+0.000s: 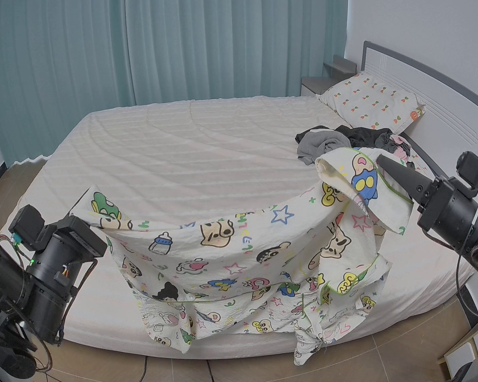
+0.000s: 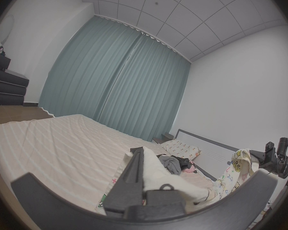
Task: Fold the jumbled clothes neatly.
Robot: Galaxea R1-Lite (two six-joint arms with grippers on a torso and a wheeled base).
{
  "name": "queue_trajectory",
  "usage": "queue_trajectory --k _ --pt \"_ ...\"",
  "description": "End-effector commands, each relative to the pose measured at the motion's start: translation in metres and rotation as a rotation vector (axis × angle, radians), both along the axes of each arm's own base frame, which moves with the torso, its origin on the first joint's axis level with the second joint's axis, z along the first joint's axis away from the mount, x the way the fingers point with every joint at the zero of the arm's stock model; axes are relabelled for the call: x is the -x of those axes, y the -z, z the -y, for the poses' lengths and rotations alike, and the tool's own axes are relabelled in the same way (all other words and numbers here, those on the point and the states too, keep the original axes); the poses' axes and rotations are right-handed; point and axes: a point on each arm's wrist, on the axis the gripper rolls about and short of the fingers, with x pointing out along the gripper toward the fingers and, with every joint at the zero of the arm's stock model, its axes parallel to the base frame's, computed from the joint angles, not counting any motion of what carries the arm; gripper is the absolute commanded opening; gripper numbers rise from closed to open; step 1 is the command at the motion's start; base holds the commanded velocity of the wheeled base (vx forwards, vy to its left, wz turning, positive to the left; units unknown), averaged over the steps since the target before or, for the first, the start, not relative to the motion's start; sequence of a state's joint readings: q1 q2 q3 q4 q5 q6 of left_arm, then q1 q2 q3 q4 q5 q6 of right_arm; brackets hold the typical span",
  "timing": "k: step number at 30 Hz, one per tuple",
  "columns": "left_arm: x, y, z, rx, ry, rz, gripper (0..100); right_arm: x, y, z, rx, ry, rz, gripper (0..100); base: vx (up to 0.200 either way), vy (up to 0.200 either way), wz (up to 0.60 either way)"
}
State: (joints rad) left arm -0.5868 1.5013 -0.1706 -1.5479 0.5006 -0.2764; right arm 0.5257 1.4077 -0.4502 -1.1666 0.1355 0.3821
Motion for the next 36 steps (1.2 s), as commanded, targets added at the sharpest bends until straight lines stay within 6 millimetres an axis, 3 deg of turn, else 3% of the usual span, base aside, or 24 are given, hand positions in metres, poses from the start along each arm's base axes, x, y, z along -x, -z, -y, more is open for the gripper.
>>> queue_trajectory --k 1,5,7,16,22,25,27,28,33,34,36 --pt "-0.029 0.006 0.005 -0.04 -0.058 -0.027 0 -0.026 0.003 -0.002 0.017 0.038 -0.022 0 0.2 0.0 0.0" --pt "-0.046 0.013 0.01 -0.075 -0.078 -0.05 0 -0.042 0.005 -0.004 0.025 0.052 -0.032 0 0.2 0.0 0.0" --pt "-0.069 0.023 0.013 -0.09 -0.111 -0.076 0 -0.062 0.014 -0.006 0.042 0.079 -0.067 0 0.2 0.0 0.0" --pt "-0.131 0.06 0.012 -0.137 -0.2 -0.176 0 -0.108 0.041 -0.009 0.071 0.128 -0.133 0 0.178 0.0 0.0" --pt "-0.169 0.095 0.011 -0.17 -0.241 -0.254 0 -0.148 0.082 -0.008 0.107 0.154 -0.225 0 0.0 0.0 0.0" --pt "-0.188 0.103 0.01 -0.176 -0.261 -0.272 0 -0.165 0.096 -0.012 0.111 0.161 -0.244 0 0.0 0.0 0.0" --pt "-0.188 0.103 0.01 -0.176 -0.261 -0.272 0 -0.165 0.096 -0.012 0.111 0.161 -0.244 0 0.0 0.0 0.0" --pt "-0.206 0.113 0.009 -0.189 -0.275 -0.306 0 -0.186 0.112 -0.012 0.116 0.181 -0.264 0 0.0 0.0 0.0" --pt "-0.22 0.14 0.013 -0.219 -0.268 -0.395 0 -0.21 0.138 -0.015 0.122 0.189 -0.297 0 0.0 0.0 0.0" --pt "-0.232 0.159 0.016 -0.208 -0.273 -0.413 0 -0.221 0.154 -0.018 0.116 0.189 -0.323 0 0.0 0.0 0.0" --pt "-0.244 0.171 0.016 -0.189 -0.282 -0.415 0 -0.229 0.167 -0.021 0.099 0.189 -0.349 0 0.0 0.0 0.0"
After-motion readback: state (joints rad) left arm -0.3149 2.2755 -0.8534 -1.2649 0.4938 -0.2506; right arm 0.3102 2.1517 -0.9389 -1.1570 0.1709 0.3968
